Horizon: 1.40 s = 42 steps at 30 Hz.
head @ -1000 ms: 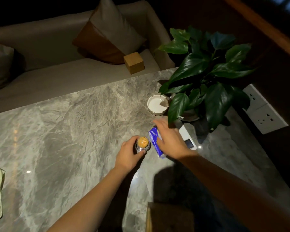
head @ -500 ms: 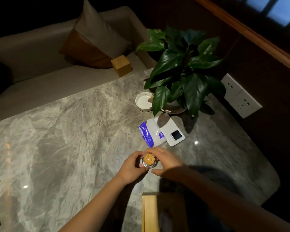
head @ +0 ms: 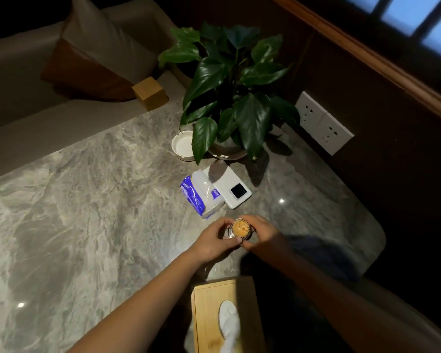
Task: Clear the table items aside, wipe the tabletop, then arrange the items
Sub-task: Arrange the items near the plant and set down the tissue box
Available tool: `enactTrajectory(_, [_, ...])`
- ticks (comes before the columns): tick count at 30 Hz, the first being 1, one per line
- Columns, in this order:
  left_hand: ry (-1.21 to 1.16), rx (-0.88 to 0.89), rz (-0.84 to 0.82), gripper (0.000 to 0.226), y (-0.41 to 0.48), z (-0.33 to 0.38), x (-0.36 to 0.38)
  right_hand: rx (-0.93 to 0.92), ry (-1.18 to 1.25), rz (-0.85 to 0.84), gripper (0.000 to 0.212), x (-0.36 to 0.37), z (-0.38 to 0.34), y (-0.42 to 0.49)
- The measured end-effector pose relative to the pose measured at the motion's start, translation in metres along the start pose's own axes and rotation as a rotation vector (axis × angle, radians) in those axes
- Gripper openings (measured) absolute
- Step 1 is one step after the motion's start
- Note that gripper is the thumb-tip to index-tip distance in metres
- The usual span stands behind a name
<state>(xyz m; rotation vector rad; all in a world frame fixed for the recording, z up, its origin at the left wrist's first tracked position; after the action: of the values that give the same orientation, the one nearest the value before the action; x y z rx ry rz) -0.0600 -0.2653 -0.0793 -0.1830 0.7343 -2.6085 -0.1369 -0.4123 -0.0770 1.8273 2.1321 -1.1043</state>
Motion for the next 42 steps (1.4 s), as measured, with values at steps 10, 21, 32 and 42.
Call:
enactTrajectory(10, [0.048, 0.025, 0.002, 0.054, 0.045, 0.032, 0.029, 0.059, 0.009, 0.122, 0.056, -0.037, 0.03, -0.013])
enactTrajectory(21, [0.078, -0.023, -0.056, 0.042, 0.082, 0.059, 0.065, 0.12, -0.008, 0.157, 0.05, -0.073, 0.065, -0.027])
enactTrajectory(32, [0.027, -0.035, -0.068, 0.062, 0.093, 0.066, 0.088, 0.073, 0.016, 0.241, 0.046, -0.086, 0.081, -0.035])
enactTrajectory(42, [0.074, -0.076, -0.102, 0.057, 0.092, 0.071, 0.088, 0.131, 0.123, 0.234, 0.051, -0.083, 0.081, -0.039])
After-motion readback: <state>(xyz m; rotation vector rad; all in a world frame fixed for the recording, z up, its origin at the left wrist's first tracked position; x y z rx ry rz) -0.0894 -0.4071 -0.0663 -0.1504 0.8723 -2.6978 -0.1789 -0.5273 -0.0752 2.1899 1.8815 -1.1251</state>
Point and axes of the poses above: each hand's wrist, its own y-axis towards the middle knuckle, its own x-axis out of the palm, z = x × y, the point moved 2 cm from there along y, towards the middle knuckle, and after that the axes turned 15 degrees about -z, right-handed, at the moved point
